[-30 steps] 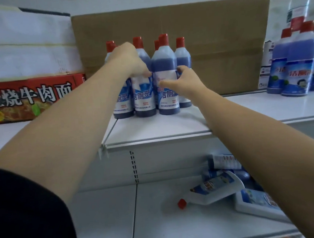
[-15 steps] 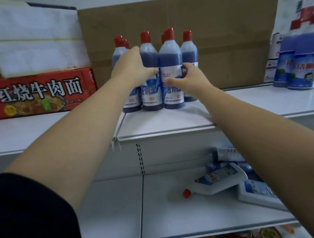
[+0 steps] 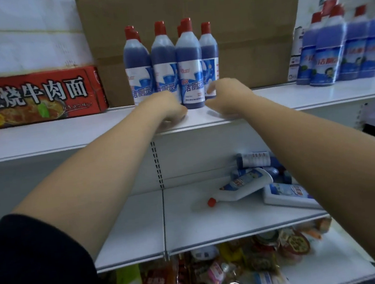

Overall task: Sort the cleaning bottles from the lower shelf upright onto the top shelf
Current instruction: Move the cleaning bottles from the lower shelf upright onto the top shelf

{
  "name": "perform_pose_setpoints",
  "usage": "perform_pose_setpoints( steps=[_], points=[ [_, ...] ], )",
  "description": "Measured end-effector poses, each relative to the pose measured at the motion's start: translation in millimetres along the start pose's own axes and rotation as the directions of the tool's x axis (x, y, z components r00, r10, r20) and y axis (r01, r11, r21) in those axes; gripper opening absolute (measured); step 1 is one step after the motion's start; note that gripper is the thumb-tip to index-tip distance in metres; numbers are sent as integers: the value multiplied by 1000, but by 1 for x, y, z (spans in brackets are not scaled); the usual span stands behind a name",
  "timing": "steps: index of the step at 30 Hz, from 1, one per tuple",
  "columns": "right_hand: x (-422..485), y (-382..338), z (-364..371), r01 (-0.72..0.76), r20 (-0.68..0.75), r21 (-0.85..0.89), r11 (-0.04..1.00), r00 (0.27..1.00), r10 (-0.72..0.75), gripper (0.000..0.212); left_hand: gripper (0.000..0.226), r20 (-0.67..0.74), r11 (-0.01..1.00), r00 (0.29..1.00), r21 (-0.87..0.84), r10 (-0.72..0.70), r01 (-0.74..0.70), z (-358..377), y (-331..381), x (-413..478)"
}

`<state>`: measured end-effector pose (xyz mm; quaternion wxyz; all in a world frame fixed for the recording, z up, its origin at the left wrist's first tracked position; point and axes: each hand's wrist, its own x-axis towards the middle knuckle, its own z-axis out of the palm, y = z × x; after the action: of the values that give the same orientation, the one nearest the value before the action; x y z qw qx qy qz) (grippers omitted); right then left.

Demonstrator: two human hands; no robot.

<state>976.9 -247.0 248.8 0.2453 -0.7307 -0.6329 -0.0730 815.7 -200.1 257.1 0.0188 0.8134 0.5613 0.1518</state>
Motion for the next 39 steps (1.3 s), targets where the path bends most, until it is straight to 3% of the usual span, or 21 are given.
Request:
perform_pose_setpoints(
  steps=[5,15,18,22,34,39],
  points=[
    [-28,15,-15,-16,34,-56,998,999,18,40,28,-6,1000,1000,9,-2,2,8,16,-19],
    [-103,88,-51,22,50,-61,998,999,-19,43,66,-48,993,992,-2,-115,115,25,83,-89],
    [-131,118,-57,20,52,-72,997,999,-16,44,65,-68,987,984,-15,-162,161,37,109,-118],
    [-164,157,-54,-24,107,-71,997,994,31,46,79,-8,980,980,-33,-198,198,66,135,-143],
    [-190,239,12,-145,277,-74,987,947,160,40,72,273,983,946,-5,-175,183,166,161,-130],
    [-174,261,63,-205,370,-108,973,900,231,36,50,388,984,911,-56,-136,171,215,152,-91]
  ],
)
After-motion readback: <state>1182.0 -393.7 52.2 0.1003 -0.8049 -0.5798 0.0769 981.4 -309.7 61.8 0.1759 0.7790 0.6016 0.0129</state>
